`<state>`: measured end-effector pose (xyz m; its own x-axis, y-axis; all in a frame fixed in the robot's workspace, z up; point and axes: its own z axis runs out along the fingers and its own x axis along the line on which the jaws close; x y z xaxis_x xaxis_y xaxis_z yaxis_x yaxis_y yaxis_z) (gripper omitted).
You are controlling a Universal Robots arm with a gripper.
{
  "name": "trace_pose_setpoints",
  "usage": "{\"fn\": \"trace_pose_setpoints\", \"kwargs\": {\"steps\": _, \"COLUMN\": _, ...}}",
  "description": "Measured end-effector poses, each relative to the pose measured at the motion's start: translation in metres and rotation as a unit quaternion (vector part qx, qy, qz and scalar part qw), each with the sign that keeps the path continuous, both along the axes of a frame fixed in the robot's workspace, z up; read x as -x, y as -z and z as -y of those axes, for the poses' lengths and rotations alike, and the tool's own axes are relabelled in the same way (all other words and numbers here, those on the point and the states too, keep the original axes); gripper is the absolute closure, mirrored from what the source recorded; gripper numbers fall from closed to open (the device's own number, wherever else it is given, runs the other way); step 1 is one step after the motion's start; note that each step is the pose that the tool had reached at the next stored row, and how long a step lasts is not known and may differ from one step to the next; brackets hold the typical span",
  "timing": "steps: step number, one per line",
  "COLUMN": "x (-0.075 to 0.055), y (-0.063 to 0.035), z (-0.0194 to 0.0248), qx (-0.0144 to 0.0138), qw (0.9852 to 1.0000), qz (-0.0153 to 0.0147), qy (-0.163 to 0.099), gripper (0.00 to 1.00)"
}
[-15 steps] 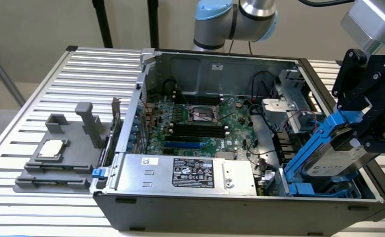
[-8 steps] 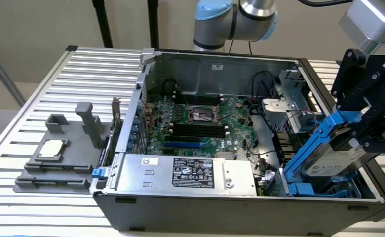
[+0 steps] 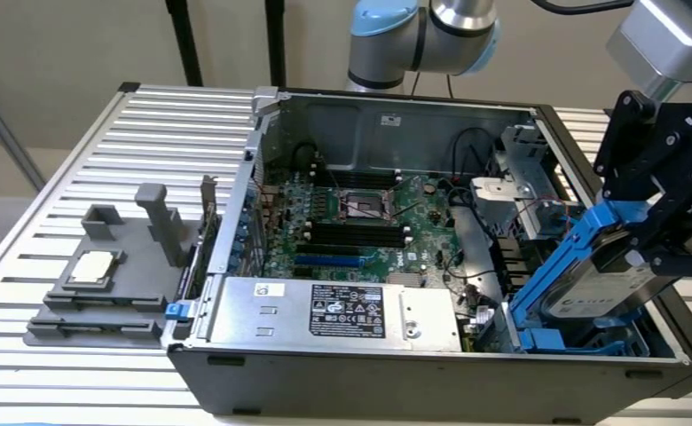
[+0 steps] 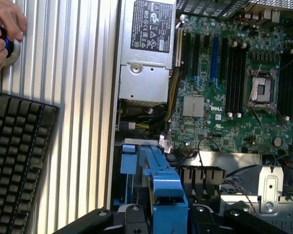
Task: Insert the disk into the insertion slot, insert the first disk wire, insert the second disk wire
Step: 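Insert the disk into the insertion slot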
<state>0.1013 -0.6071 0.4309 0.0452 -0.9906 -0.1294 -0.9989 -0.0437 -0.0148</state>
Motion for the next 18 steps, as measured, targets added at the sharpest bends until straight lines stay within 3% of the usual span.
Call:
{"fn": "trace_pose_setpoints", "kwargs": {"steps": 11, "x": 0.0, "y": 0.0057, "z": 0.0, "qx": -0.0006, "qw": 1.0, "qz": 0.0, "qy": 0.0, "gripper": 0.67}}
{"fn": "trace_pose_setpoints", "kwargs": {"steps": 18, "x": 0.0, "y": 0.0119, "z": 0.0002, "qx": -0.007, "qw": 1.0, "qz": 0.0, "qy": -0.002, "gripper": 0.67}}
